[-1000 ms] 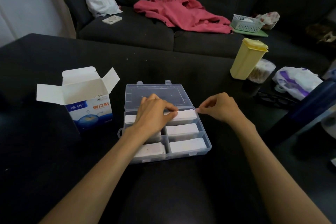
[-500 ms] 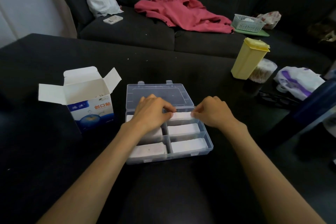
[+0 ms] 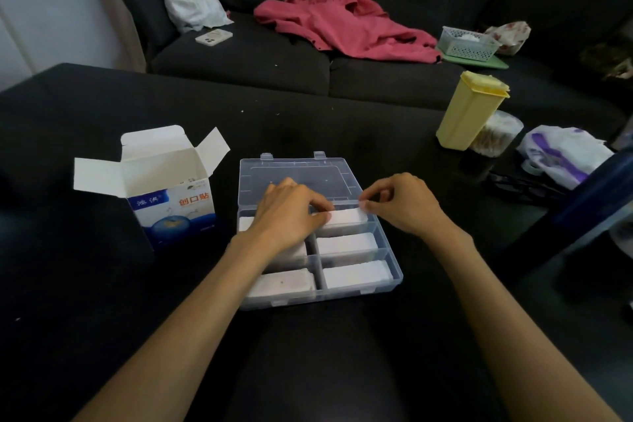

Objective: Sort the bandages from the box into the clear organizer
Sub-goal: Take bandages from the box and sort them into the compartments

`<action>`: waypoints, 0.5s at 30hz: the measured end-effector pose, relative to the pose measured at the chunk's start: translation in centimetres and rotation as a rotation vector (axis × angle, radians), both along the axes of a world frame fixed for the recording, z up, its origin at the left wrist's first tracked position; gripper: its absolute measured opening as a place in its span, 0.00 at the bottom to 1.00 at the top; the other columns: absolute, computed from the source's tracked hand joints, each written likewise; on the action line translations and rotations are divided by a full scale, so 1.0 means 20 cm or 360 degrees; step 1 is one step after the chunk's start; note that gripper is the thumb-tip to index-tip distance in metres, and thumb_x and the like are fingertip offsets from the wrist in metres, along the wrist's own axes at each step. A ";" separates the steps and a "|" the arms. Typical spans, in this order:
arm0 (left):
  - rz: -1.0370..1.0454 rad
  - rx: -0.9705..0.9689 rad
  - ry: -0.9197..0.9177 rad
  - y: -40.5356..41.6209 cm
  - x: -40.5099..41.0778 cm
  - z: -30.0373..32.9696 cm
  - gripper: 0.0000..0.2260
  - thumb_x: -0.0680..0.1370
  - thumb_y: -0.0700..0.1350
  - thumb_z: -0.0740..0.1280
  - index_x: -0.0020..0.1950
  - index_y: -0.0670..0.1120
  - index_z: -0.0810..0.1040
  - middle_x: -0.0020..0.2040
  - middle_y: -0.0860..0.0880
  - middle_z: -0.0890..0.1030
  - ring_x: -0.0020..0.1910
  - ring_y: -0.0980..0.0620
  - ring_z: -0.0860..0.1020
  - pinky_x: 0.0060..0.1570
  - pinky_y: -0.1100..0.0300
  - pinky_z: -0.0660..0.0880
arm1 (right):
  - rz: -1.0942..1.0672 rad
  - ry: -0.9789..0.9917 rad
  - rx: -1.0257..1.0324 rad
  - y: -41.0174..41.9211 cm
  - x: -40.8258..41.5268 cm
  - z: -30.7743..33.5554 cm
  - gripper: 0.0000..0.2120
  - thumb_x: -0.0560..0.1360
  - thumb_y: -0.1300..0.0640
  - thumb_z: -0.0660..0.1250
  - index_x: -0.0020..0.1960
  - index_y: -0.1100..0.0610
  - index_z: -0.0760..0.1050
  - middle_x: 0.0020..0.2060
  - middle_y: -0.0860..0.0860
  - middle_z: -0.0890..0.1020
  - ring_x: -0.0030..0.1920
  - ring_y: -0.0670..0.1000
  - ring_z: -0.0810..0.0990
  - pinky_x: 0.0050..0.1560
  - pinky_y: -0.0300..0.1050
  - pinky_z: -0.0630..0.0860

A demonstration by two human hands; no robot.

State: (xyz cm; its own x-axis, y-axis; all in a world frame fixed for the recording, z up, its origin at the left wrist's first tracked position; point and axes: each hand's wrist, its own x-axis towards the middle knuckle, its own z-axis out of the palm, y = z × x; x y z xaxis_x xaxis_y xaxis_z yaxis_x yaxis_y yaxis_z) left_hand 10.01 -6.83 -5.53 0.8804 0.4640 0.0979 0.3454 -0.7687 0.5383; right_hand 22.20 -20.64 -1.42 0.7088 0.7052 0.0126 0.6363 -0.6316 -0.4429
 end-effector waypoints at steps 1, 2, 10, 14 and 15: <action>-0.0007 -0.0007 -0.0004 0.00 -0.01 0.01 0.11 0.75 0.52 0.69 0.57 0.58 0.80 0.58 0.51 0.79 0.55 0.49 0.76 0.56 0.49 0.76 | 0.0001 -0.0017 0.0021 0.00 0.00 0.01 0.05 0.74 0.54 0.68 0.50 0.51 0.80 0.35 0.44 0.76 0.33 0.43 0.72 0.34 0.33 0.67; -0.0016 -0.0011 -0.0016 0.00 -0.02 0.03 0.11 0.75 0.52 0.68 0.57 0.58 0.80 0.59 0.52 0.79 0.57 0.49 0.75 0.58 0.50 0.75 | -0.0005 -0.0019 0.0044 -0.01 0.00 0.01 0.07 0.74 0.54 0.68 0.51 0.51 0.80 0.35 0.44 0.75 0.34 0.43 0.73 0.35 0.33 0.68; 0.0559 0.0388 -0.0654 0.11 -0.55 0.33 0.12 0.78 0.47 0.64 0.61 0.52 0.78 0.58 0.52 0.79 0.59 0.54 0.73 0.56 0.61 0.66 | 0.0451 -0.0284 0.0216 0.13 -0.31 0.14 0.13 0.76 0.52 0.64 0.60 0.42 0.74 0.56 0.45 0.75 0.57 0.43 0.71 0.59 0.43 0.70; 0.1031 0.0409 -0.0473 0.25 -0.82 0.32 0.15 0.79 0.47 0.63 0.65 0.49 0.74 0.63 0.48 0.76 0.63 0.48 0.71 0.58 0.51 0.70 | 0.0821 -0.0436 0.0160 0.29 -0.62 0.16 0.27 0.78 0.54 0.62 0.74 0.42 0.56 0.75 0.44 0.56 0.74 0.47 0.52 0.72 0.48 0.53; 0.1084 0.0273 -0.0396 0.28 -0.85 0.31 0.15 0.79 0.48 0.63 0.66 0.51 0.74 0.63 0.48 0.76 0.62 0.48 0.72 0.56 0.50 0.71 | 0.0831 -0.0470 0.0152 0.32 -0.67 0.17 0.30 0.78 0.56 0.61 0.75 0.43 0.52 0.76 0.45 0.52 0.75 0.48 0.49 0.73 0.48 0.50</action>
State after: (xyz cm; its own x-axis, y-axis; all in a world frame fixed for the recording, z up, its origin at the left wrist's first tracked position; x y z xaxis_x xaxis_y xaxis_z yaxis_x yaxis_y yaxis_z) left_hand -6.95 -1.28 0.76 0.3458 0.8593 0.3768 0.6590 -0.5083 0.5543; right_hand 8.84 -14.15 1.94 0.2261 0.9451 0.2361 0.9561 -0.1689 -0.2397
